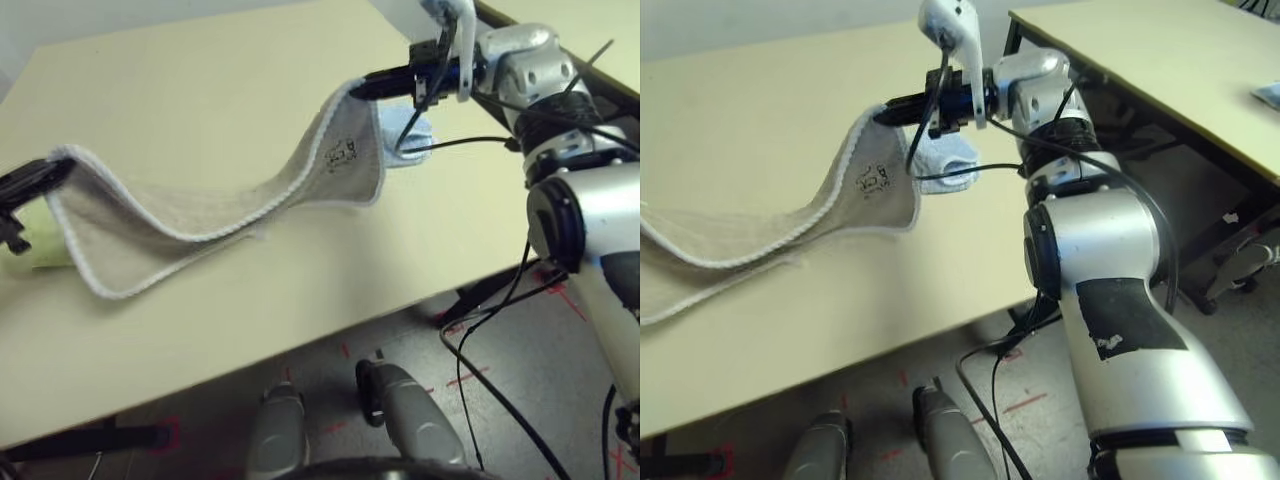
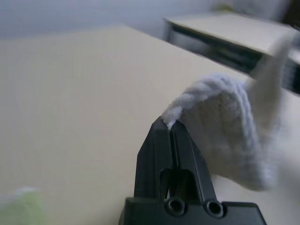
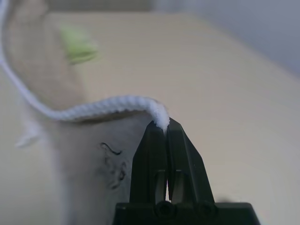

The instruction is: Fold the towel and set it aside.

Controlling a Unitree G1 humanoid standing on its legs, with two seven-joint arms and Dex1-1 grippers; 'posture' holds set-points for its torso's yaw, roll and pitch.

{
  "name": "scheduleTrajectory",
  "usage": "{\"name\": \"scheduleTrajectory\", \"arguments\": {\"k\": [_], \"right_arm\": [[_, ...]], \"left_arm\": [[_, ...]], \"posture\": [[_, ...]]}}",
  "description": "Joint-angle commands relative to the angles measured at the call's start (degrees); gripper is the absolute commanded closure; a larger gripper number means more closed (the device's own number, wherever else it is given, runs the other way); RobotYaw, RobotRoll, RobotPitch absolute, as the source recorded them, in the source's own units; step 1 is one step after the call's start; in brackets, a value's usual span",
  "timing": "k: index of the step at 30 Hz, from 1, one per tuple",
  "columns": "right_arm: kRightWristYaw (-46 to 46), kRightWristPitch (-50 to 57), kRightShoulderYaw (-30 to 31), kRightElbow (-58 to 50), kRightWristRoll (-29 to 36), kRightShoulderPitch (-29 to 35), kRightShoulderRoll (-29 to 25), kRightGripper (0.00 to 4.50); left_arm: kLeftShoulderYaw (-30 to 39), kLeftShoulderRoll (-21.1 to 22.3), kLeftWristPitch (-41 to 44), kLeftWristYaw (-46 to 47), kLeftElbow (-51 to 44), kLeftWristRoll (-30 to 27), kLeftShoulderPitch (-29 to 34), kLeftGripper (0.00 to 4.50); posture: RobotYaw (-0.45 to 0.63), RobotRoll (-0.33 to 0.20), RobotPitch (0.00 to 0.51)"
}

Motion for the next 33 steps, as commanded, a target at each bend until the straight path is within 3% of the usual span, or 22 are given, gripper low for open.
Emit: {"name": "scheduleTrajectory", "arguments": {"k": [1, 9, 13, 18, 20, 22, 26, 30, 33], "right_arm": [[-11.9, -4.9, -1.7, 0.9, -1.0, -1.7, 1.2, 4.50], [-22.8, -11.7, -1.1, 2.0, -4.8, -2.8, 2.2, 4.50], [-20.7, -14.2, -1.1, 2.1, -5.6, -1.5, 2.5, 4.50], [-6.8, -19.0, -0.1, 1.6, -5.3, 4.2, 0.9, 4.50], [1.9, -20.5, -0.3, 1.2, -4.1, 7.2, -0.3, 4.50], [6.5, -21.5, -0.5, 0.8, -3.6, 8.5, -0.8, 4.50], [18.8, -26.7, 0.5, 0.5, -4.1, 12.2, -4.5, 4.50], [25.5, -27.3, -0.4, 0.8, -2.9, 13.1, -5.3, 4.50], [27.7, -27.6, 2.7, 0.6, -2.7, 14.4, -5.7, 4.50]], "left_arm": [[-5.7, 1.5, -5.3, 1.9, 9.4, 6.6, -7.0, 4.49], [-15.2, 1.9, -18.5, 1.1, 26.3, 16.5, -27.8, 4.49], [-17.0, 1.2, -28.0, -4.7, 28.4, 18.7, -30.8, 4.49], [-12.2, -1.0, -33.2, -20.5, 18.7, 12.8, -15.6, 4.49], [-9.8, -2.5, -34.0, -25.8, 11.3, 11.4, -3.0, 4.49], [-8.3, -3.3, -34.1, -27.5, 6.7, 10.6, 3.9, 4.49], [-4.9, -6.6, -37.1, -33.6, -1.4, 10.8, 23.9, 4.49], [-4.2, -7.4, -39.4, -34.6, -4.8, 11.2, 30.6, 4.49], [-4.6, -7.3, -41.7, -35.3, -6.0, 12.2, 33.2, 4.49]], "posture": [[-0.04, 0.000, 0.169], [-0.05, 0.000, 0.171], [-0.05, 0.000, 0.180], [-0.05, 0.000, 0.186], [-0.05, 0.000, 0.193], [-0.05, 0.000, 0.193], [-0.05, 0.000, 0.204], [-0.05, 0.000, 0.205], [-0.04, 0.000, 0.205]]}}
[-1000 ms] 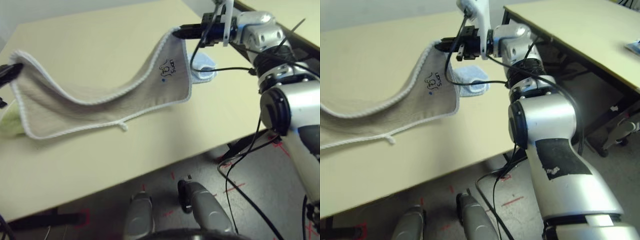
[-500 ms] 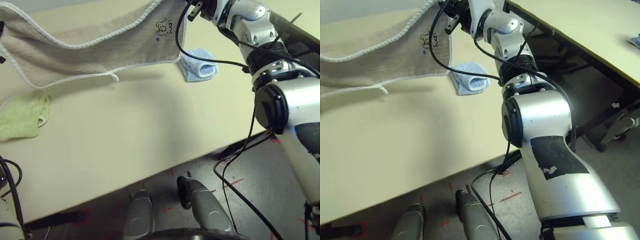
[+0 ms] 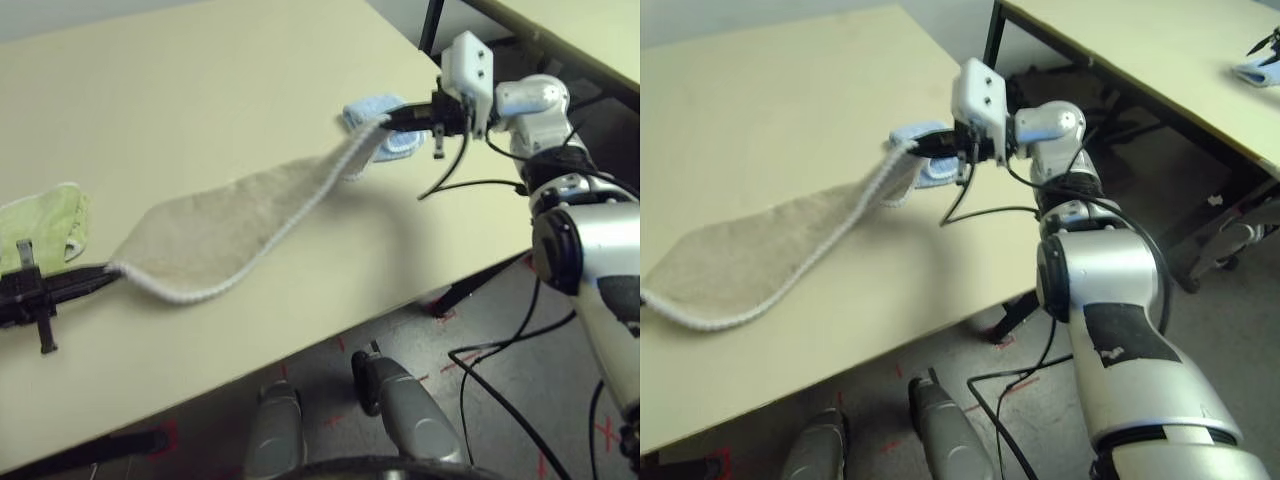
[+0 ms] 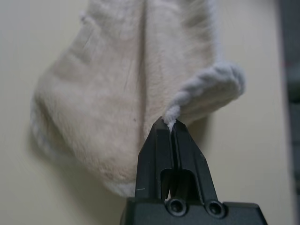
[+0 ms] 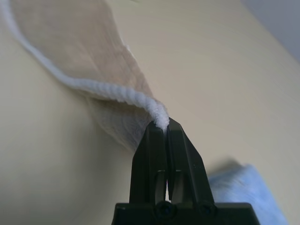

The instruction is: Fold the towel and set it aside.

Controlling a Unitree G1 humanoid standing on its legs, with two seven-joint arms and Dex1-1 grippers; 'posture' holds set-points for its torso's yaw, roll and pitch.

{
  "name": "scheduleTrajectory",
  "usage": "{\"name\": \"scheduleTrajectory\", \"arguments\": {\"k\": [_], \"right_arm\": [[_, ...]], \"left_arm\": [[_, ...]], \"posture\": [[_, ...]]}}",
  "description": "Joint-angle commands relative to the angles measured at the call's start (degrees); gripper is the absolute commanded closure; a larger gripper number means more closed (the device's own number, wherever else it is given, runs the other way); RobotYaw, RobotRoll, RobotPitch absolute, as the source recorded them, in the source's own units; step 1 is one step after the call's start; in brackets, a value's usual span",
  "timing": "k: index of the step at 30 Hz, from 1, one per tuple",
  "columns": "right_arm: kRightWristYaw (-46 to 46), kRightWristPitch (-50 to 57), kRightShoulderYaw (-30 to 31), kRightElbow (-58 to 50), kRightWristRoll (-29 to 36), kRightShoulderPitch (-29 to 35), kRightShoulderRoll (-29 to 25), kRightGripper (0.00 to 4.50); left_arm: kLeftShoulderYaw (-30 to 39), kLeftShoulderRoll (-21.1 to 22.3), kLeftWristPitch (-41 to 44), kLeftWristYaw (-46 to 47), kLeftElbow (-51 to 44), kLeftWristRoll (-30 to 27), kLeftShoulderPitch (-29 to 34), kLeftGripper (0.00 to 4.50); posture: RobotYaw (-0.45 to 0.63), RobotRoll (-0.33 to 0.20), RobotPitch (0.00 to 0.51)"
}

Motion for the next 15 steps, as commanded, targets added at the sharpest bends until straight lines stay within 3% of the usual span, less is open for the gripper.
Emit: {"name": "scheduleTrajectory", "arguments": {"k": [1, 10, 15], "right_arm": [[2.4, -1.3, 3.9, -0.4, 0.5, 1.8, -0.6, 4.50], [2.4, 2.6, 12.9, -0.8, 1.9, 3.1, -1.2, 4.50], [2.4, 12.1, 15.5, -2.1, 6.8, 2.3, -0.8, 4.50]], "left_arm": [[0.5, 0.2, -3.3, -1.2, -1.0, 1.9, 2.5, 4.49], [-0.5, 2.7, -12.4, 1.9, 3.1, 8.9, 3.0, 4.49], [-1.5, 5.2, -16.9, 5.6, 4.6, 14.8, 3.9, 3.12]], "posture": [[-0.04, 0.000, 0.205], [-0.04, 0.000, 0.205], [-0.03, 0.000, 0.206]]}}
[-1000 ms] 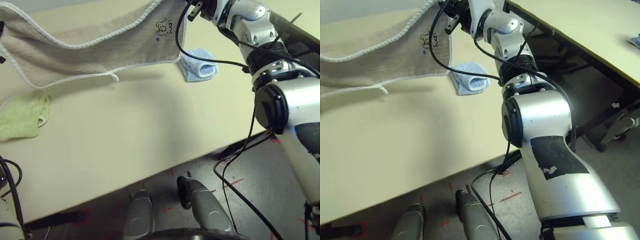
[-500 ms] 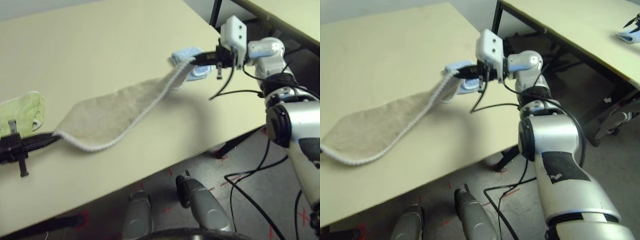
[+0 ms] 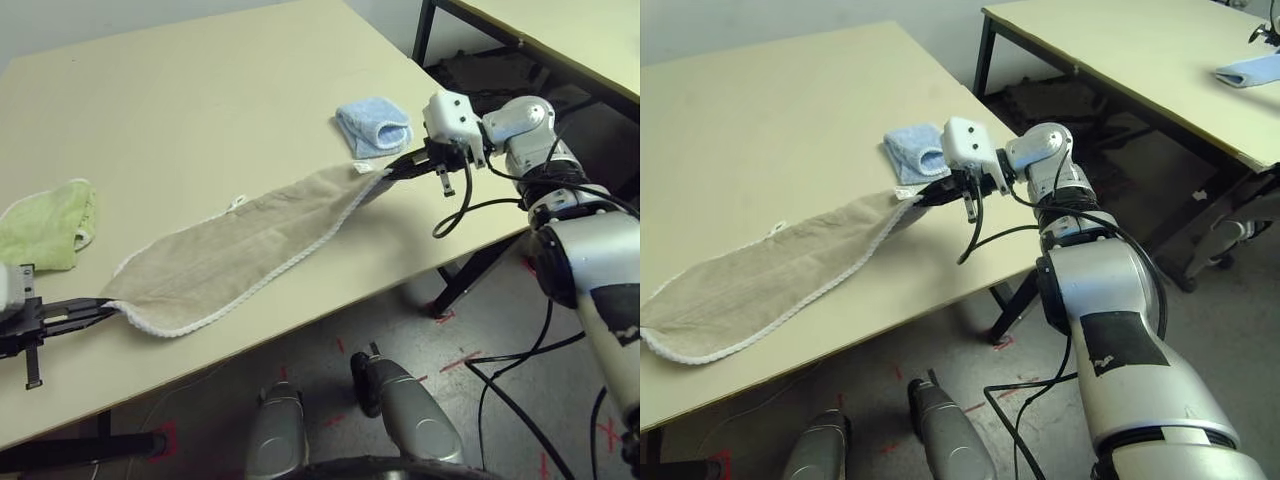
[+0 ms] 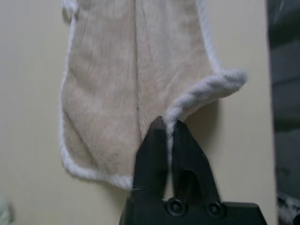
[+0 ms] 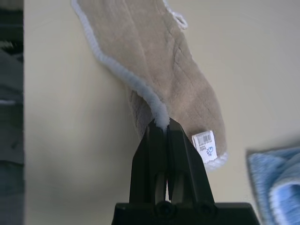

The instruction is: Fold the towel and set it aside.

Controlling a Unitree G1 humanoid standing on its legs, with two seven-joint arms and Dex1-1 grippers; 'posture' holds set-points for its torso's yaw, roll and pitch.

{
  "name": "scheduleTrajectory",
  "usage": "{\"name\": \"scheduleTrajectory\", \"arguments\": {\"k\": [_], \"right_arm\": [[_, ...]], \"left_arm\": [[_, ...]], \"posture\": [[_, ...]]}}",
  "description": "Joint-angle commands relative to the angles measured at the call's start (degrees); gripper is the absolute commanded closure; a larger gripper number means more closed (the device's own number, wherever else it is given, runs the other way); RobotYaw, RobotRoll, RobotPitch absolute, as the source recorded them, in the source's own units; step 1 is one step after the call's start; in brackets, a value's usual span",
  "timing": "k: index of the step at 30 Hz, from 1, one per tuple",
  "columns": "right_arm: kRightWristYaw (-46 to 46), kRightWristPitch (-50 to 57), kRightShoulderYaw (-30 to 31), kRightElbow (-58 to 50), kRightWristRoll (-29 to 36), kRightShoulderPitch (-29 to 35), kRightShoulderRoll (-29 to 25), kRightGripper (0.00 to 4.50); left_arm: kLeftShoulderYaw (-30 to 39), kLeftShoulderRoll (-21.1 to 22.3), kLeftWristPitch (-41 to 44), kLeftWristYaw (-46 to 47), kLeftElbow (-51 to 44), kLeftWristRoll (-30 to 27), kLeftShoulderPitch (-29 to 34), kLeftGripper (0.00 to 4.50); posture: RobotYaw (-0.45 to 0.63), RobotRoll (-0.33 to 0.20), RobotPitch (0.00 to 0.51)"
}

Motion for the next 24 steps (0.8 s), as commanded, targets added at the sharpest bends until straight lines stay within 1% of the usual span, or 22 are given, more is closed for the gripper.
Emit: {"name": "scheduleTrajectory", "arguments": {"k": [1, 6, 9, 10, 12, 15, 18, 20, 24], "right_arm": [[0.4, 7.9, 3.2, -2.2, 4.0, -0.6, 0.1, 4.50], [0.4, 13.1, 8.5, -5.0, 8.1, 0.0, -0.9, 4.50], [0.4, 15.0, 10.3, -6.0, 10.0, 0.0, -1.2, 4.50], [0.4, 15.2, 10.4, -5.9, 10.1, 0.0, -1.1, 4.50], [0.4, 15.6, 10.4, -5.7, 10.0, -0.2, -0.9, 4.50], [0.4, 16.5, 10.2, -5.6, 10.0, -0.3, -0.7, 4.50], [0.4, 16.6, 10.1, -5.3, 9.8, -0.3, -0.6, 4.50], [0.4, 16.6, 10.0, -5.1, 9.5, -0.2, -0.5, 4.50], [0.4, 16.9, 9.9, -4.9, 9.3, -0.2, -0.2, 4.50]], "left_arm": [[-1.2, 2.0, -3.1, 2.5, 0.1, 4.6, 1.8, 2.82], [-0.4, 4.2, -3.8, 5.1, -4.7, 8.3, 5.8, 1.23], [1.4, 5.2, -2.4, 6.7, -9.4, 11.3, 9.7, 0.26], [2.1, 5.4, -1.6, 7.1, -11.2, 12.5, 11.3, 0.01], [4.5, 5.3, 2.4, 7.4, -16.4, 14.4, 15.0, 0.01], [8.8, 3.7, 11.3, 7.2, -27.1, 15.9, 20.2, 0.01], [13.0, 0.1, 25.7, 7.2, -42.0, 15.3, 25.0, 0.01], [14.5, -2.8, 35.7, 8.4, -52.0, 15.3, 27.3, 0.01], [15.9, -7.5, 53.6, 12.3, -68.6, 15.1, 29.2, 0.01]], "posture": [[-0.03, 0.000, 0.206], [-0.03, 0.000, 0.203], [-0.03, 0.000, 0.203], [-0.03, 0.000, 0.202], [-0.03, 0.000, 0.202], [-0.02, 0.000, 0.201], [-0.02, 0.000, 0.199], [-0.01, 0.000, 0.197], [0.00, 0.000, 0.196]]}}
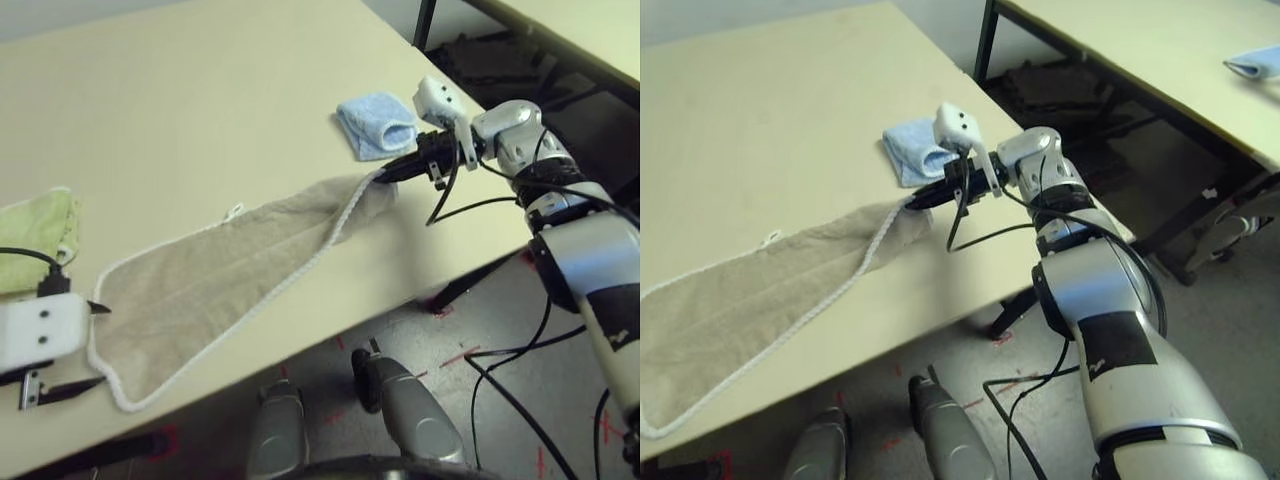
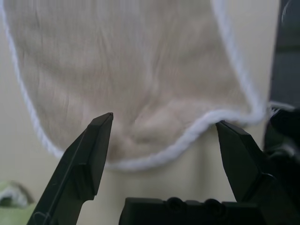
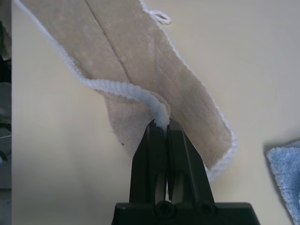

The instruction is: Fold the towel and set it aside.

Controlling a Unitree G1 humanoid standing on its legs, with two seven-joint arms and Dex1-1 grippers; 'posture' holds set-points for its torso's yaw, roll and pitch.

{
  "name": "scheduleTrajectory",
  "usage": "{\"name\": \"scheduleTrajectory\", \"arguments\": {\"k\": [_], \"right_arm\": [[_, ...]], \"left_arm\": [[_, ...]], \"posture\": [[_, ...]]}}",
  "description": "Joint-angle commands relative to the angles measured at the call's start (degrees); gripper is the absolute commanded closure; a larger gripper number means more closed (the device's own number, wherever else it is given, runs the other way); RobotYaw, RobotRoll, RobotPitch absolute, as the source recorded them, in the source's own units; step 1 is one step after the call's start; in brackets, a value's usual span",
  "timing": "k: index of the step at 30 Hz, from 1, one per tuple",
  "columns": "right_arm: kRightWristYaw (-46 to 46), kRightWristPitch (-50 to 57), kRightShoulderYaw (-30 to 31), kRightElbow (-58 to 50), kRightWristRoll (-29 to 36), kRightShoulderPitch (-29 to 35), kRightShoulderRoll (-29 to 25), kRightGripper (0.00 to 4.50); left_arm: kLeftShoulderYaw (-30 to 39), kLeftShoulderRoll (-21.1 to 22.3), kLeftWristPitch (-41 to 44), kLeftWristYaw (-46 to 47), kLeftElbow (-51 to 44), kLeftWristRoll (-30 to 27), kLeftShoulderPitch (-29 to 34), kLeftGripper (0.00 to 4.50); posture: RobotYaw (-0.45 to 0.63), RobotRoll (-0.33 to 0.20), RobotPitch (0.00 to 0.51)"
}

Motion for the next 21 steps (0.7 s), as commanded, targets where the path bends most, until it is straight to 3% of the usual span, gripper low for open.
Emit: {"name": "scheduleTrajectory", "arguments": {"k": [1, 6, 11, 21], "right_arm": [[0.3, 0.4, 0.4, 0.2, -0.2, -0.2, 0.4, 4.50], [0.3, 0.3, 0.2, 0.6, -0.4, -0.2, 0.7, 4.50], [0.3, 0.3, -0.2, 0.8, -0.4, -0.3, 0.9, 4.50], [0.3, 0.5, -0.2, 0.8, -0.1, -0.3, 1.4, 4.50]], "left_arm": [[1.6, -2.5, 16.4, 2.8, -13.0, -0.2, 1.9, 0.01], [2.4, -1.8, 30.3, 4.1, -23.5, 0.8, 5.3, 0.01], [3.0, 0.4, 29.2, 5.6, -23.8, 2.9, 10.2, 0.01], [-11.9, 0.5, 30.5, 18.9, -23.8, 10.1, 8.4, 0.01]], "posture": [[0.00, 0.000, 0.196], [0.01, 0.000, 0.197], [0.01, 0.000, 0.193], [0.02, 0.000, 0.190]]}}
